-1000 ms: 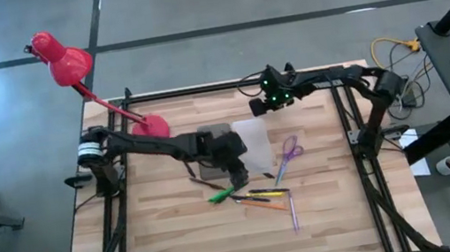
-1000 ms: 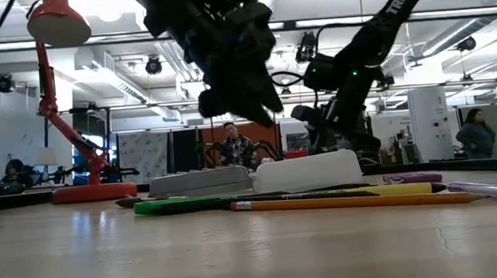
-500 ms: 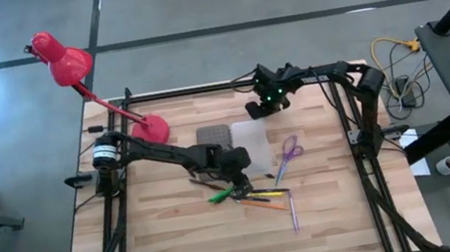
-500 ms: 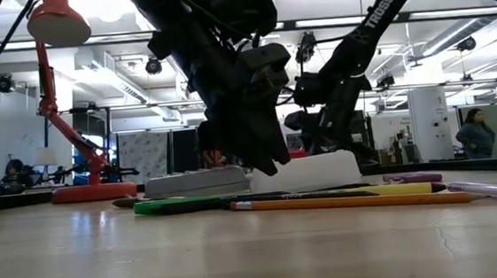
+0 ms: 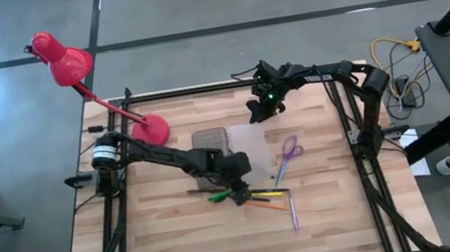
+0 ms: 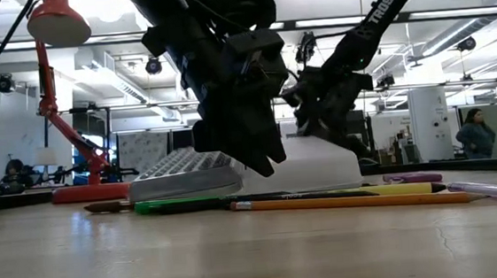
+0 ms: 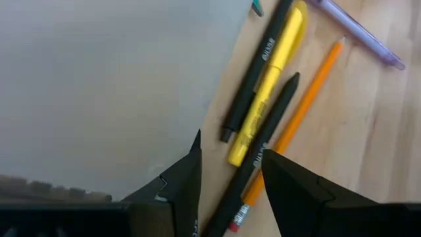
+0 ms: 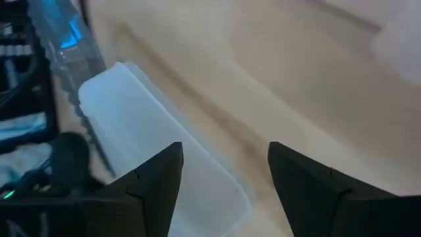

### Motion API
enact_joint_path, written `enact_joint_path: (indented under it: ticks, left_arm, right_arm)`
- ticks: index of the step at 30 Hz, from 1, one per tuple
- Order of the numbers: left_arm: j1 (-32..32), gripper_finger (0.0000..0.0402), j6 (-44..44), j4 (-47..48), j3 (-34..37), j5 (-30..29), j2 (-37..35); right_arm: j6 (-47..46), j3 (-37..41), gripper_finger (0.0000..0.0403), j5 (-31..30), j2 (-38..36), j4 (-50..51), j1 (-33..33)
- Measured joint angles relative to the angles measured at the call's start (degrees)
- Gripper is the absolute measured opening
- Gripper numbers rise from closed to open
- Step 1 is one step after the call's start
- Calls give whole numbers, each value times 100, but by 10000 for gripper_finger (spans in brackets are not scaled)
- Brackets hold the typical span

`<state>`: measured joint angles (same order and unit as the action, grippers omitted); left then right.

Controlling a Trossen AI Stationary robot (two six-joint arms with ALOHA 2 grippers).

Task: Pick & place school supplies into a supply box
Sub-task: Prepare the supply box to put school supplies into it

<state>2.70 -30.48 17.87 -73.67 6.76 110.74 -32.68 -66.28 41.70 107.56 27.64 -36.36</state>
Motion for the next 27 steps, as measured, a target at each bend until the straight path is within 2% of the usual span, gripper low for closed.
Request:
enact_joint_path:
  ticks: [3, 8, 13, 15, 20, 27]
  left_arm:
    - [2, 147, 81, -9, 0, -44, 0]
    - [13, 147, 173, -21, -5, -189, -9]
    - [-49, 147, 391, -44, -22, -860, -13]
    - [-65, 147, 453, 0, -49, -1068, -14]
    - [-107, 147, 499, 0, -172, -1110, -50]
    - [-11, 147, 428, 252, -286, -1054, -244]
  right_arm:
    - [14, 0, 219, 119, -179, 4, 2]
    - [39, -90, 219, 898, -650, 22, -2]
    - [-18, -171, 219, 1204, -1218, 150, 204]
    - [-92, -195, 219, 1222, -1441, 133, 375]
    - [-302, -177, 219, 1169, -1798, 109, 964]
    - [-359, -173, 219, 389, -1855, 74, 1804]
